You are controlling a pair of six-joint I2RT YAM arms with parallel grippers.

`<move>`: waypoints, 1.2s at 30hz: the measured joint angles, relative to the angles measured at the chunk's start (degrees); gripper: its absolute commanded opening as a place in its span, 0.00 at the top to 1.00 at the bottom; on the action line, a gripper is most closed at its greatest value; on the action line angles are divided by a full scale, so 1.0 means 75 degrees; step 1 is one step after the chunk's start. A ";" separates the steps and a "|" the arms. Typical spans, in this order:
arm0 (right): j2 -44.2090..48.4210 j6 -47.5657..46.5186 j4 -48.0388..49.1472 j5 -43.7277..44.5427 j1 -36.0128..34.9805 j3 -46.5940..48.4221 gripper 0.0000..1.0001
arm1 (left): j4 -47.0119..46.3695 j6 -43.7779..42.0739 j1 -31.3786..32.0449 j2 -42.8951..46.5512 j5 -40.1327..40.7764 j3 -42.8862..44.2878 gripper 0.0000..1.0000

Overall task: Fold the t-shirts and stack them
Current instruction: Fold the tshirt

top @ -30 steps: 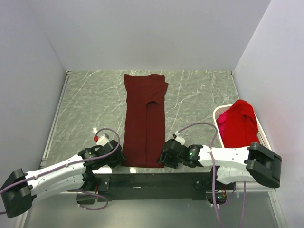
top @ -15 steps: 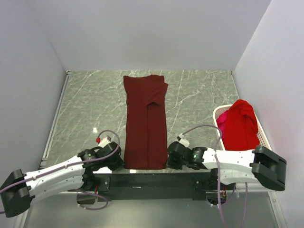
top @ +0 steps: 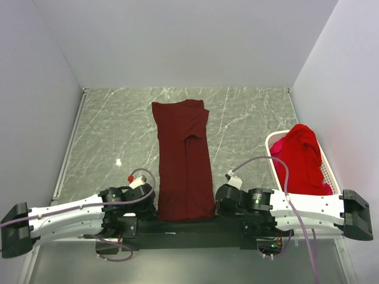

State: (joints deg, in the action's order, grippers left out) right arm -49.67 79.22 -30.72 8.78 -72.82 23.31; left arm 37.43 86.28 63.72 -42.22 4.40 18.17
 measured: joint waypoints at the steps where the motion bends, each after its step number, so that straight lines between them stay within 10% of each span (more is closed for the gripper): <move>1: -0.0067 -0.0003 -0.0154 0.0055 -0.0070 0.0131 1.00 | 0.0058 0.0023 0.0137 -0.0119 0.0029 0.0108 0.99; 32: -0.7359 -0.5339 0.0143 -0.0152 0.5310 0.7758 0.99 | -0.2789 -0.4243 -0.5555 -0.6980 0.0047 0.5957 0.99; 36: -0.8052 -0.5455 0.0111 -0.0271 0.5517 0.8405 0.40 | -0.3104 -0.4637 -0.5881 -0.7866 -0.0388 0.6557 0.39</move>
State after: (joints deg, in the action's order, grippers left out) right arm -110.06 38.30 -29.89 6.74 -31.44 86.35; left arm 14.15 51.51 19.62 -101.21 1.50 67.35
